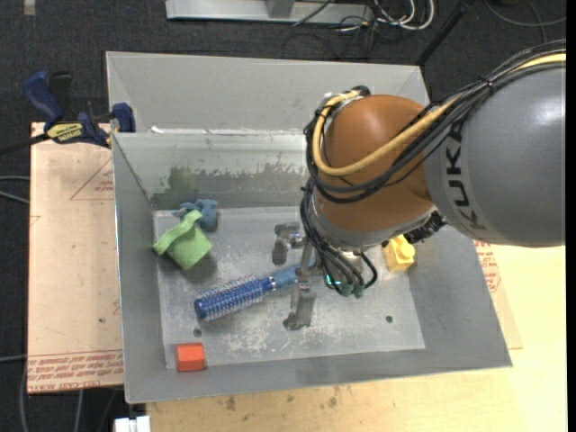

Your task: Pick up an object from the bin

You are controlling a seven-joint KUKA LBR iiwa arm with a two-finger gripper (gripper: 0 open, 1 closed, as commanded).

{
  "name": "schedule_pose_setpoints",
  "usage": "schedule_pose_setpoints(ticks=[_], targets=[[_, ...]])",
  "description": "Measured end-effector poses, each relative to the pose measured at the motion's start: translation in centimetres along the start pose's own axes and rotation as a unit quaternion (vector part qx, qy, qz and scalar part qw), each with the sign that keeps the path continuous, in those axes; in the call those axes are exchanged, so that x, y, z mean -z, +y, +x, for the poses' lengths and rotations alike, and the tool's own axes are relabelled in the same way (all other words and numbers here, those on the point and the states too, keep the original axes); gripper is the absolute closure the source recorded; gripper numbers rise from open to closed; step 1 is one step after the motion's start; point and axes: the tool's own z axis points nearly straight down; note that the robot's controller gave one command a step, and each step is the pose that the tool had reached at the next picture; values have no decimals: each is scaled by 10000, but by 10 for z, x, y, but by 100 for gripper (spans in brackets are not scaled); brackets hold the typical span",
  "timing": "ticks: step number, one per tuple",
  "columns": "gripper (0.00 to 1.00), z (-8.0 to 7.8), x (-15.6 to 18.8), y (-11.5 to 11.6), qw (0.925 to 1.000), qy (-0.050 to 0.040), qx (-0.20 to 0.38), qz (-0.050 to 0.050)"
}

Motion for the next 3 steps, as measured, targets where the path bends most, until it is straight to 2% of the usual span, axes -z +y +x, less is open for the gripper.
schedule_pose_setpoints(ticks=[1, 2, 3], targets=[[0, -43, -85, 18, 9995, -15, 308, 1], [0, -35, -160, 60, 9982, -5, 603, -4], [100, -37, -156, 57, 9984, -32, 568, -5]])
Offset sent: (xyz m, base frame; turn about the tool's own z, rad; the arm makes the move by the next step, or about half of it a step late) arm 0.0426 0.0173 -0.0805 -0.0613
